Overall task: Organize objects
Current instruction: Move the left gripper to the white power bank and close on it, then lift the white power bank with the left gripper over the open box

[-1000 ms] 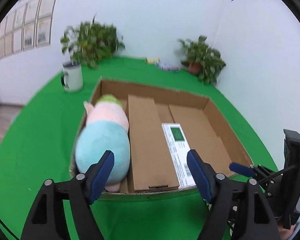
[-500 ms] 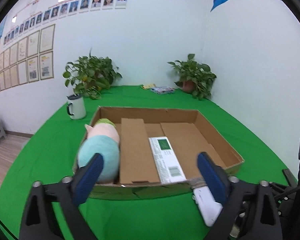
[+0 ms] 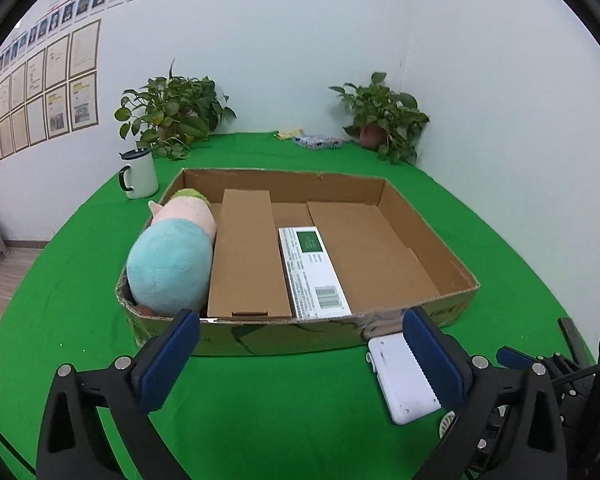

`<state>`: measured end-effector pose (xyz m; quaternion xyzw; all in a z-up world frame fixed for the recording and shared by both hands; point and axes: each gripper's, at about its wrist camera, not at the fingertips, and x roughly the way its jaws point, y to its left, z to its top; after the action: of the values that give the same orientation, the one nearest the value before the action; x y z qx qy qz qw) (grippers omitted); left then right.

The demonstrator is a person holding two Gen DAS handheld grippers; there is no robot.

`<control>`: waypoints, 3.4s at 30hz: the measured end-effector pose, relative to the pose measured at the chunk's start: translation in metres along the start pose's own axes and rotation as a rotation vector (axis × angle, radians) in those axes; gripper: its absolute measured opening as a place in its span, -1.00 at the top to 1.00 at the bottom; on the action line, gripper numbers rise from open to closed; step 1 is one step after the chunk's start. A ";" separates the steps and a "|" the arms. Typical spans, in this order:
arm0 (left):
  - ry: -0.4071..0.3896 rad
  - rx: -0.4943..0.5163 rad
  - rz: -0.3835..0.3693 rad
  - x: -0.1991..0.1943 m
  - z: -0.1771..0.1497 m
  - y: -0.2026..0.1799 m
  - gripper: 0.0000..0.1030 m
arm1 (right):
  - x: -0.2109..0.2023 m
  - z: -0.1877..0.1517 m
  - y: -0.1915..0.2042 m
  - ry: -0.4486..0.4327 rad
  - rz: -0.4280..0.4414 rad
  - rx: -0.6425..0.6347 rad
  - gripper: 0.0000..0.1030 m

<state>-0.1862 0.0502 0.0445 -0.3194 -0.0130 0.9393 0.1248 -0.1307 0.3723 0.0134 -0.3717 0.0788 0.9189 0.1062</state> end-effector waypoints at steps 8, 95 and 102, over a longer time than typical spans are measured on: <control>0.197 -0.088 -0.173 0.041 -0.018 0.023 -0.98 | 0.009 -0.027 0.008 0.036 0.380 -0.059 -0.61; 0.396 -0.179 -0.622 0.127 0.040 -0.071 0.55 | -0.035 0.024 0.054 -0.079 0.079 -0.201 -0.36; 0.291 -0.105 -0.630 0.056 0.079 -0.072 0.55 | -0.068 0.077 0.047 -0.181 0.064 -0.204 -0.36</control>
<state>-0.2604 0.1375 0.0814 -0.4364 -0.1414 0.7972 0.3925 -0.1462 0.3350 0.1183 -0.2936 -0.0132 0.9548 0.0451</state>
